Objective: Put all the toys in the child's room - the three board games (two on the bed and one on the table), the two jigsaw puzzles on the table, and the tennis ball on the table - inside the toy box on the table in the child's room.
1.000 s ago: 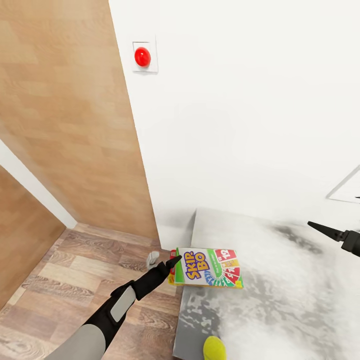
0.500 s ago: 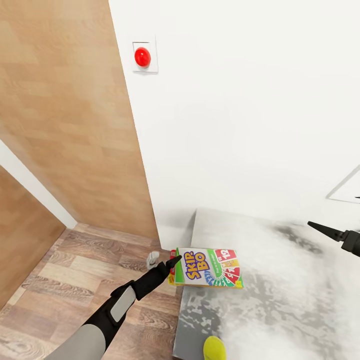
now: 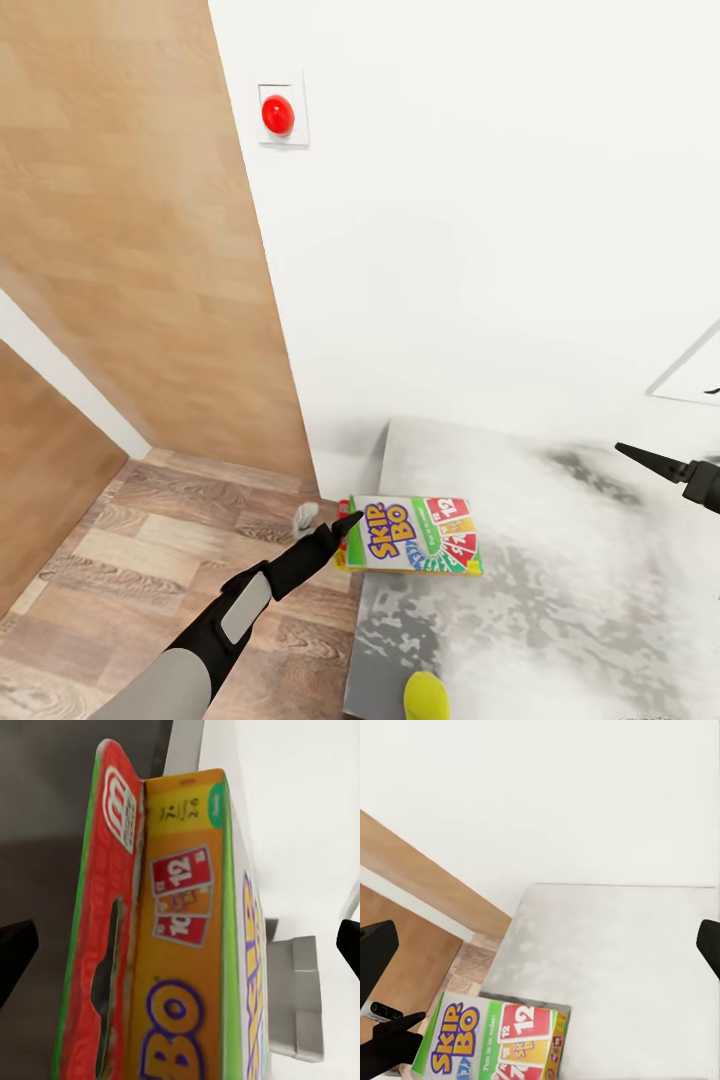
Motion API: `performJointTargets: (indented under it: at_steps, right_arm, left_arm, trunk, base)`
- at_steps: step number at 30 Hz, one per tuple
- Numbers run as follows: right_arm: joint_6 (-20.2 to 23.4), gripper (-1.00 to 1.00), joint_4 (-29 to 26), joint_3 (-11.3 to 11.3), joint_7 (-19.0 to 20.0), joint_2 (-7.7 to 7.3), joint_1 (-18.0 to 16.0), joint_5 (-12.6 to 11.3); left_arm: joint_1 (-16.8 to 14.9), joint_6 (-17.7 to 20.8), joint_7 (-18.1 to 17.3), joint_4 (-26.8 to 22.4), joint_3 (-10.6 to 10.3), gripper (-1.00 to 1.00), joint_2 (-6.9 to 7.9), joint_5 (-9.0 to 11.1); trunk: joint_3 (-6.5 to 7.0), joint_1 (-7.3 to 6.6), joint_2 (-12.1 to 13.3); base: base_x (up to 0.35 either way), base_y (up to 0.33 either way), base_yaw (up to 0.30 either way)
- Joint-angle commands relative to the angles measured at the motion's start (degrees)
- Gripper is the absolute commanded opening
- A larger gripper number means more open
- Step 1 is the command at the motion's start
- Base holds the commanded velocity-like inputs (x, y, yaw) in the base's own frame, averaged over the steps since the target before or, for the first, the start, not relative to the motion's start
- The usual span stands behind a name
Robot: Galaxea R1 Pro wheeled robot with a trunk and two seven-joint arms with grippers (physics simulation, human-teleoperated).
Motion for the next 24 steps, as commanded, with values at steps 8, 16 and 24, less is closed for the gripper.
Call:
performJointTargets:
  at_steps: [8, 16, 24]
  right_arm:
    - [0.23, 1.00, 0.01, -0.06, 0.27, -0.02, -0.06, 0.16]
    - [0.23, 1.00, 0.00, -0.07, 0.27, -0.03, -0.06, 0.15]
    - [0.22, 1.00, -0.03, -0.07, 0.27, -0.02, -0.06, 0.14]
  left_arm:
    - [-0.03, 0.54, -0.04, 0.00, -0.13, 1.00, 0.02, 0.60]
    - [-0.03, 0.54, -0.04, 0.00, -0.13, 1.00, 0.02, 0.60]
    - [-0.03, 0.54, -0.08, 0.00, -0.13, 1.00, 0.02, 0.60]
  trunk:
    - [-0.06, 0.03, -0.10]
    - [-0.05, 0.03, -0.10]
    - [-0.05, 0.03, -0.10]
  base:
    - [0.000, 0.000, -0.047]
    - [0.000, 0.000, -0.017]
    - [0.000, 0.000, -0.006]
